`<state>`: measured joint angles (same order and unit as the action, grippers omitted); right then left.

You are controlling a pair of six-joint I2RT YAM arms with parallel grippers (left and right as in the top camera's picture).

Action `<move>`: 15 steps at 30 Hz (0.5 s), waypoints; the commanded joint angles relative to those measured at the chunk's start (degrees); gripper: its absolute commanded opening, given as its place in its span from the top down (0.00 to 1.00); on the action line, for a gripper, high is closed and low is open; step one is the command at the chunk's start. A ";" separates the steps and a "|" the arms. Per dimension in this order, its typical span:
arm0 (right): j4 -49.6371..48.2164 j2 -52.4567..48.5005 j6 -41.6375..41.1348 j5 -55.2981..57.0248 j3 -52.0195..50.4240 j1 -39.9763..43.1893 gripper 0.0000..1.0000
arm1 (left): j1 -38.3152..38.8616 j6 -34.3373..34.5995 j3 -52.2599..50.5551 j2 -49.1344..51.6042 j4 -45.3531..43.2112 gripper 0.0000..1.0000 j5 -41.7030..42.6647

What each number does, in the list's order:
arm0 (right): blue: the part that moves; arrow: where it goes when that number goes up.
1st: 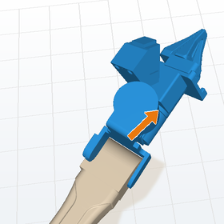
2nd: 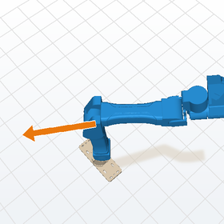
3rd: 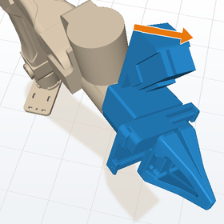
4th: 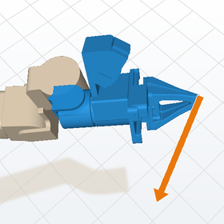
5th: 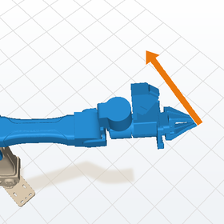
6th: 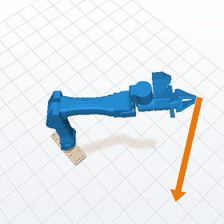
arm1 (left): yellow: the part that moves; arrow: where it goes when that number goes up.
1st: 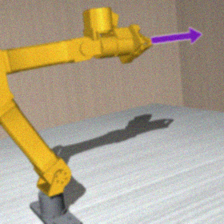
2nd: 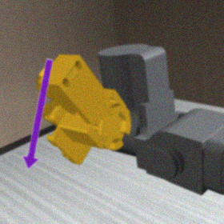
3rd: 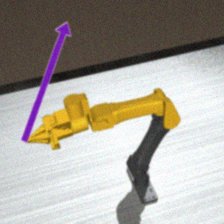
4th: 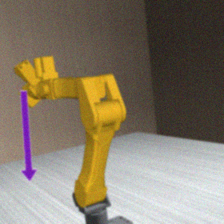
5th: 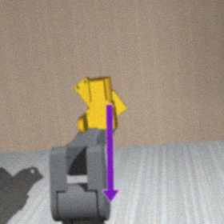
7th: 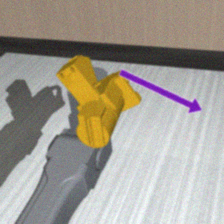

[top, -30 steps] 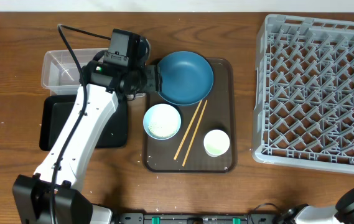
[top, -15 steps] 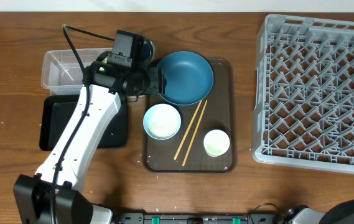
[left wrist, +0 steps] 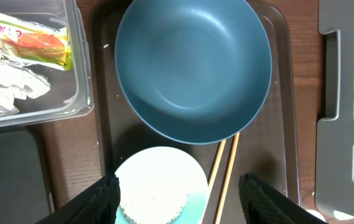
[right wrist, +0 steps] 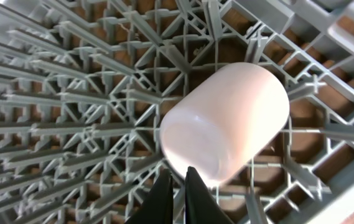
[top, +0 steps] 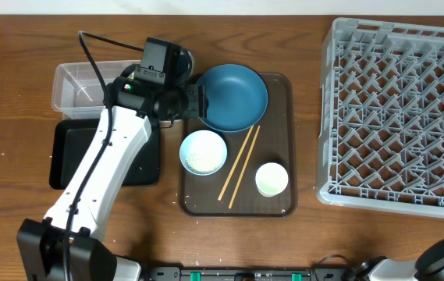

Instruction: Sort waste into correct bins and load items into the dishwasher rack

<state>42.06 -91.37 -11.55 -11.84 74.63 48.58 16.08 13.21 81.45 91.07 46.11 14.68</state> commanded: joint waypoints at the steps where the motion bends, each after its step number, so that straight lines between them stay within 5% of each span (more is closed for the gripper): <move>1: -1.42 -1.97 -0.17 0.48 0.24 0.11 0.92 | 0.02 -0.72 -0.11 0.24 0.13 0.36 0.26; 10: -1.22 -1.79 -3.02 11.43 0.31 1.31 0.98 | 0.02 -0.72 -0.11 0.24 0.11 0.36 0.26; 15: -2.89 2.05 -4.52 10.25 0.33 1.36 0.79 | 0.02 -0.72 -0.11 0.24 0.11 0.36 0.26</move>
<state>39.79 -93.14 -14.63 -2.35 74.61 49.41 16.08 13.21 81.45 91.07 46.11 14.68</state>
